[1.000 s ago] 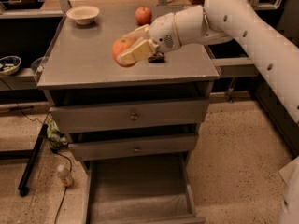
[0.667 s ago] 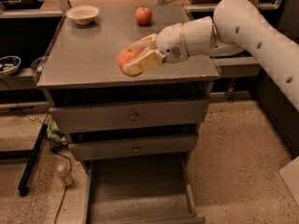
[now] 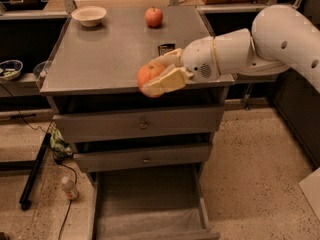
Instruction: Place orange into bottom drawer
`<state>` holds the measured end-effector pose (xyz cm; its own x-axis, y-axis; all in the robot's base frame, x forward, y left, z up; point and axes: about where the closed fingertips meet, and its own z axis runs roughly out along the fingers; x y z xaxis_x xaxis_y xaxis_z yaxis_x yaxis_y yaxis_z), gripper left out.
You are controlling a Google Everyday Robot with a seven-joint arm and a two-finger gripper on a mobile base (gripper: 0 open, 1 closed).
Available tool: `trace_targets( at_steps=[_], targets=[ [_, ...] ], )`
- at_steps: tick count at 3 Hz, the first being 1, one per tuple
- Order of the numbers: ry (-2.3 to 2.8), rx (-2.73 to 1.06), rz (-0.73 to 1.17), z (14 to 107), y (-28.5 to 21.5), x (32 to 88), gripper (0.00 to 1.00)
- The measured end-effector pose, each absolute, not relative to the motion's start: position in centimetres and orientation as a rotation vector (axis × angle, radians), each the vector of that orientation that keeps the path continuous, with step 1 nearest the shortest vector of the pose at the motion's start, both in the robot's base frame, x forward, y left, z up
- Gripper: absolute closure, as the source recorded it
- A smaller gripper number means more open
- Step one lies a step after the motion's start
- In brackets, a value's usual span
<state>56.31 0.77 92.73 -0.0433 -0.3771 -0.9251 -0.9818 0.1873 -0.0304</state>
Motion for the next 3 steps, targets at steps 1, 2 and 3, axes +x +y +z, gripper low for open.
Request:
trace_targets(
  at_steps=[1,2,3],
  targets=[
    [1.586,-1.292,0.889,90.5,1.2,56.8,1.00],
    [1.600,-1.244,0.933,87.4,1.2,56.8,1.00],
    [1.619,-1.197,0.976,84.7,0.7,56.3,1.00]
  ],
)
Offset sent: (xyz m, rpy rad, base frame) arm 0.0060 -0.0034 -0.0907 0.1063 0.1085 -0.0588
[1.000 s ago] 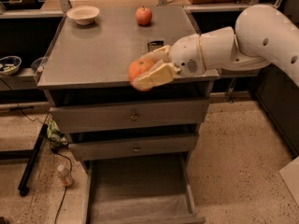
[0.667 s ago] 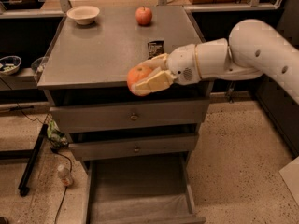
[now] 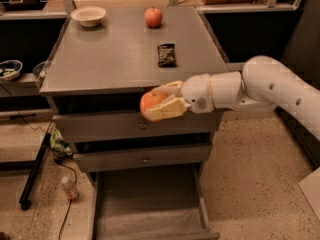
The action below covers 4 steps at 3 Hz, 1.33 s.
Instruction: Place orange into bottom drawer
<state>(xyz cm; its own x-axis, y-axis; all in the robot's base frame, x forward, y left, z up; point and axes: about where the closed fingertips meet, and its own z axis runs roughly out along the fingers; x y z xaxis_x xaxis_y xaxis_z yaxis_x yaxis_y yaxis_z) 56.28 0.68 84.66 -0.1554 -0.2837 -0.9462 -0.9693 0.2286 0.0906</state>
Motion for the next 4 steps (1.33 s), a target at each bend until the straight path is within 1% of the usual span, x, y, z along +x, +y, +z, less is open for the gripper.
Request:
trace_targets(
  at_steps=[2,3,4],
  targets=[
    [1.672,-1.156,1.077,79.5,0.6,54.5,1.00],
    [1.672,-1.156,1.077,79.5,0.6,54.5,1.00],
    [1.695,-1.105,1.074,77.5,0.8,52.8,1.00]
  ],
)
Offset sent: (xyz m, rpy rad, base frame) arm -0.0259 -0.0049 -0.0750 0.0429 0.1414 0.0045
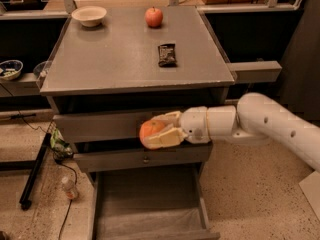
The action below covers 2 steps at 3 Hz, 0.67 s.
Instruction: Place orange into bottom drawer
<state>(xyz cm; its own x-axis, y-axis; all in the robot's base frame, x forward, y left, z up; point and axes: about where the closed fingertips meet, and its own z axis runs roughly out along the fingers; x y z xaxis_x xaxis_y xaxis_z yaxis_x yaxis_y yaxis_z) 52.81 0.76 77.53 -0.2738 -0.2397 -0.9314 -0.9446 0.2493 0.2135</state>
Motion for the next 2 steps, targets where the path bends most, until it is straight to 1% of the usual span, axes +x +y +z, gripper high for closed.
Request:
trace_targets(
  at_steps=[1,2],
  targets=[
    [1.721,-1.050,1.085,75.0,1.1,49.3,1.00],
    [1.754,-1.020,1.128,71.8,2.1,43.5,1.00]
  ],
)
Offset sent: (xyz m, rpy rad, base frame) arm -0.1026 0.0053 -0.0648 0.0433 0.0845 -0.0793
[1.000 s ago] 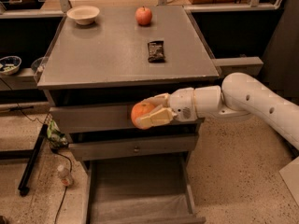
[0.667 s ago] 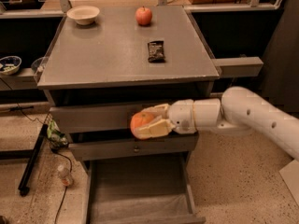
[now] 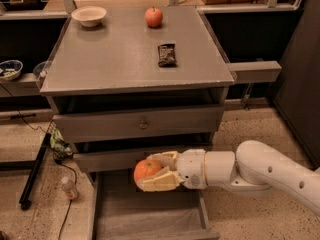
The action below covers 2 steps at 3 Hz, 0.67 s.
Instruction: Place orange into bottom drawer
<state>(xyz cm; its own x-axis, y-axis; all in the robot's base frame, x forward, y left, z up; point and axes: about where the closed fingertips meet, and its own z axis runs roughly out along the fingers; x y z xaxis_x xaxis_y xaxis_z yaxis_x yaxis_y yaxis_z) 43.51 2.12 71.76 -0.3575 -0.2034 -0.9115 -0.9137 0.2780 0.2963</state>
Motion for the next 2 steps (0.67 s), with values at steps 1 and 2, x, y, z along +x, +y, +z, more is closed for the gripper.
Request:
trace_targets(
  at_steps=[1,2],
  targets=[
    [1.759,-1.013,1.118,70.8,2.2,44.0,1.00],
    [1.749,-0.978,1.108,69.5,1.8,45.0,1.00]
  ],
)
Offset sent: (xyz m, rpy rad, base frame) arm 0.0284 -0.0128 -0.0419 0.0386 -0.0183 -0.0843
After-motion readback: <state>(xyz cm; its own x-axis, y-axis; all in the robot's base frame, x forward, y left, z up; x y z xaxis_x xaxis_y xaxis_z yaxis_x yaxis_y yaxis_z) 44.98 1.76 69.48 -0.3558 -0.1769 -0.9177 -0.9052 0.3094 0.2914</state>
